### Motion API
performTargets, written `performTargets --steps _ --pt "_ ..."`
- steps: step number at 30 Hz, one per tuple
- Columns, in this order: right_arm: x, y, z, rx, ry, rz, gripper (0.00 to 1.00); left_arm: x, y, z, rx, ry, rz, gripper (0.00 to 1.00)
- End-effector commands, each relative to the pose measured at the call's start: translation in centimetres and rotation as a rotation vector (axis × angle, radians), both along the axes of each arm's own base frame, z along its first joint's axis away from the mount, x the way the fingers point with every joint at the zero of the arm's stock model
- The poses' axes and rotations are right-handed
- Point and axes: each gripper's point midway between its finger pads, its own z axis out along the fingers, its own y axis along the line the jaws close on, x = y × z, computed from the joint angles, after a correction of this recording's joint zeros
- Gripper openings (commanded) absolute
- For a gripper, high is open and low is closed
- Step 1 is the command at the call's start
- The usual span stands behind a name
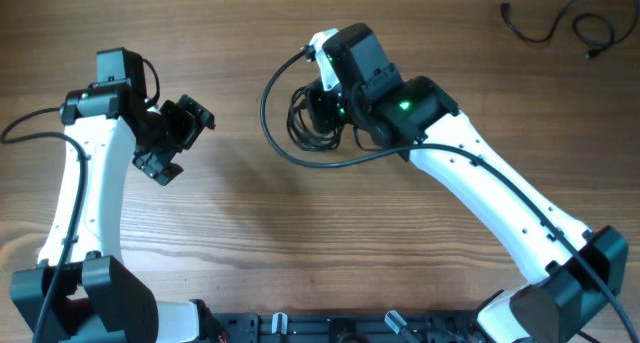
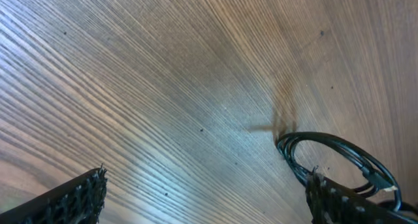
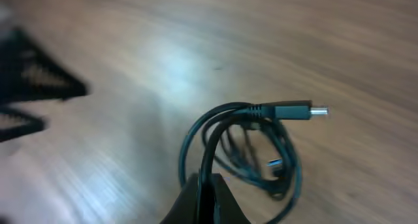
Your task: Untangle cables
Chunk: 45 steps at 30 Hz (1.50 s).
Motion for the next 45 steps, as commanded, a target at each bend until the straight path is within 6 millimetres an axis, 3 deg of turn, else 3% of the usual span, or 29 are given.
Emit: performTargets --steps 1,4,7,9,12,16,19,22,24,27,35,39,41,44,45 --pt "-1.1 1.4 2.4 0.082 -0.014 0.090 0.04 -0.8 0.2 -1.2 0.009 0.028 0.002 1.00" --pt "0.3 -0.4 2.8 0.048 -0.044 -0.059 0.04 -1.0 0.1 -1.5 0.008 0.036 0.002 1.00" --pt "0.2 -1.2 5.6 0.074 -0.117 -0.080 0.04 -1.0 0.1 -1.5 0.008 0.036 0.002 1.00" --pt "0.2 -2.0 6.5 0.066 -0.145 -0.106 0.04 -1.0 0.1 -1.5 0.008 0.036 0.002 1.00" --pt "-0.4 -2.7 4.8 0.009 -0.090 -0.113 0.04 -1.0 0.1 -1.5 0.008 0.036 0.002 1.00" --pt "-1.0 -2.5 4.2 0.030 -0.033 -0.125 0.04 -1.0 -0.1 -1.5 -0.004 0.035 0.000 1.00" --pt "-1.7 -0.9 4.9 0.128 0.016 -0.086 0.04 -0.3 -2.9 -0.4 -0.144 -0.058 -0.177 1.00" --pt "-1.4 -0.6 5.5 0.236 0.100 -0.193 0.04 0.0 -6.0 1.4 -0.302 -0.185 -0.375 1.00" --pt "-1.8 0.4 6.6 0.329 0.146 -0.121 0.04 -0.1 -7.3 2.4 -0.368 -0.257 -0.470 1.00" --pt "-2.6 0.7 8.5 0.506 0.297 -0.035 0.04 -0.3 -8.6 2.5 -0.358 -0.297 -0.587 1.00" --pt "-3.2 -0.1 10.3 0.619 0.380 0.059 0.04 -0.4 -13.9 2.9 -0.340 -0.383 -0.830 0.99" --pt "-3.9 0.2 10.7 0.639 0.403 0.097 0.04 -0.6 -14.9 2.9 -0.341 -0.388 -0.861 0.73" --pt "-3.8 0.2 10.7 0.638 0.401 0.098 0.04 -0.6 -14.9 2.9 -0.340 -0.391 -0.861 0.51" --pt "-2.2 -0.7 9.5 0.581 0.349 -0.008 0.04 -0.6 -14.8 2.9 -0.336 -0.388 -0.860 0.27" --pt "-1.6 -1.1 9.0 0.555 0.335 -0.052 0.04 -0.5 -14.5 2.6 -0.311 -0.375 -0.852 0.15"
